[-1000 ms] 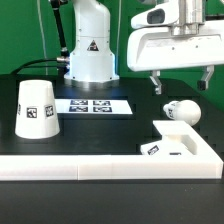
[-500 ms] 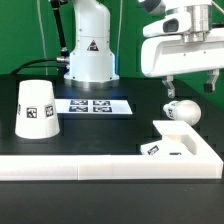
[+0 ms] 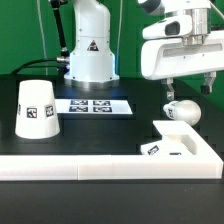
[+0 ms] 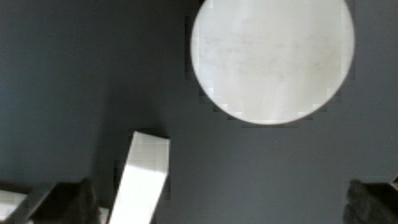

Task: Assemble lamp

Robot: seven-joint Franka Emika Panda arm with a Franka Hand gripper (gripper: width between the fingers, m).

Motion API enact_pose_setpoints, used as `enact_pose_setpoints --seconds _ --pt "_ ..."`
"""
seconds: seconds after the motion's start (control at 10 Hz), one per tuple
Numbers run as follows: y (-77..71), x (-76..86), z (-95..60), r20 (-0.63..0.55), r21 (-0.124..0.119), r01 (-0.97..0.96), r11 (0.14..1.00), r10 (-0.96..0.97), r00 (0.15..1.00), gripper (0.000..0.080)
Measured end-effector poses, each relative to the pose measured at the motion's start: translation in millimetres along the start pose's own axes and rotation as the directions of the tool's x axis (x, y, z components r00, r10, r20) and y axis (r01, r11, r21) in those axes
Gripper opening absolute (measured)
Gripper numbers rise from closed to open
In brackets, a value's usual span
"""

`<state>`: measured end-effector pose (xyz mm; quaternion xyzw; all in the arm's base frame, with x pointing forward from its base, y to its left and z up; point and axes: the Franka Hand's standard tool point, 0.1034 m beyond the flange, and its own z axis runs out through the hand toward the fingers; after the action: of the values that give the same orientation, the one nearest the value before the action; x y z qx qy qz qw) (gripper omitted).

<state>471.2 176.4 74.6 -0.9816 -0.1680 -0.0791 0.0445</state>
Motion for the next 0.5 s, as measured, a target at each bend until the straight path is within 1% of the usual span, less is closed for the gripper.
enact_pose_setpoints --seconds 0.1,0.2,0.3,0.4,0.5 --pt "0.0 -0.3 0.2 -0.002 0.000 0.000 1.000 0.000 1.000 0.0699" --pt "0.2 -4.2 1.6 -0.002 -0.001 0.003 1.000 -0.003 1.000 0.0699" --pt "-3.4 -12.2 4.0 0.071 0.004 -0.003 1.000 0.003 0.997 0.0699" --pt "-5.7 -12.9 4.0 0.162 0.007 -0.010 1.000 0.009 0.987 0.0699" --pt "-4.0 -12.1 3.8 0.250 0.012 -0.017 1.000 0.013 0.968 0.0699"
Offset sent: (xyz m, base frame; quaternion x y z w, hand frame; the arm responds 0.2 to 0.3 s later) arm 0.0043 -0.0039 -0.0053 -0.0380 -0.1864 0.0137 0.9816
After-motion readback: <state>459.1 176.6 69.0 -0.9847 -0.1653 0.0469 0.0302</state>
